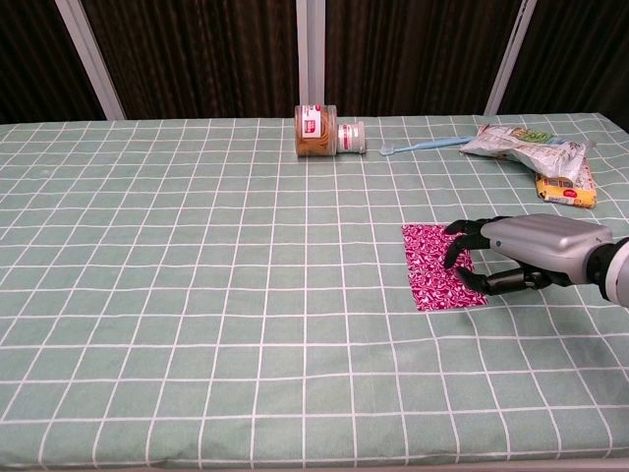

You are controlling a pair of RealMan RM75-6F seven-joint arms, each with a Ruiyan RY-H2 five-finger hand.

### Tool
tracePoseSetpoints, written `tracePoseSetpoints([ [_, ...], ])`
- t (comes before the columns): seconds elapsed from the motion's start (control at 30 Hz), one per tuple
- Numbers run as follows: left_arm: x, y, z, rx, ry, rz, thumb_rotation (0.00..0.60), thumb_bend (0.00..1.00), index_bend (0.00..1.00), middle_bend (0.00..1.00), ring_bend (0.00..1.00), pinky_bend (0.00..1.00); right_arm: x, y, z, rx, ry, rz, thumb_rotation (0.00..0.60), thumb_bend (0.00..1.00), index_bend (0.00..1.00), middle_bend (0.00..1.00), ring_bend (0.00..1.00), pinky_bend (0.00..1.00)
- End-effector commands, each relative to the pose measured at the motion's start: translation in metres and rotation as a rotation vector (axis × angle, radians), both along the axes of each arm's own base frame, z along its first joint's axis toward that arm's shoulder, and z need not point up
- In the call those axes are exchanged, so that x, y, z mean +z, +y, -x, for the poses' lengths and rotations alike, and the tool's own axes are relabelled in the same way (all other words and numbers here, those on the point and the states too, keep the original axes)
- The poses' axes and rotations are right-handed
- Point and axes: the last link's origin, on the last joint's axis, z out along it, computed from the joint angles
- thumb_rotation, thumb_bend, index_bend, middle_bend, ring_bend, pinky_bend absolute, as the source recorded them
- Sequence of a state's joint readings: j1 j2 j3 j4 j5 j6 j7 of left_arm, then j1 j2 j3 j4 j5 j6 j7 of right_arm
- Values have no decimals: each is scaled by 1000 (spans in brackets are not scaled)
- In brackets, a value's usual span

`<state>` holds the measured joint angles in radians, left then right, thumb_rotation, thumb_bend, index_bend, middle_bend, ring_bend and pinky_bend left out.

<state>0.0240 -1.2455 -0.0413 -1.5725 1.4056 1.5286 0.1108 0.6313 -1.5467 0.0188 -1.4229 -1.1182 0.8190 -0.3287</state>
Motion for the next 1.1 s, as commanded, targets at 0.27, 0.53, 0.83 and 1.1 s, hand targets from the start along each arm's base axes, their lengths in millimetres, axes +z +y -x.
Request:
tracePoseSetpoints([
  [0.27, 1, -1, 1, 5, 3, -1, 600, 173, 225, 146, 106, 126, -18, -17, -20, 18, -48, -5, 87, 455, 251, 3, 0, 0],
  [0.53, 1, -1, 2, 8, 3, 0, 600, 173, 225, 146, 106, 126, -27, -21, -26, 27, -38, -15, 87, 458, 250, 2, 0, 0],
  [0.83, 1, -2, 2, 10, 2, 0, 600, 173, 225, 146, 106, 126, -26, -21, -18, 18, -13, -13, 87, 457, 250, 2, 0, 0],
  [1.1, 0, 0, 0, 4, 2, 3, 600, 173, 225, 146, 106, 126, -13, -17, 1, -2, 31, 1, 86, 456, 251, 2, 0, 0],
])
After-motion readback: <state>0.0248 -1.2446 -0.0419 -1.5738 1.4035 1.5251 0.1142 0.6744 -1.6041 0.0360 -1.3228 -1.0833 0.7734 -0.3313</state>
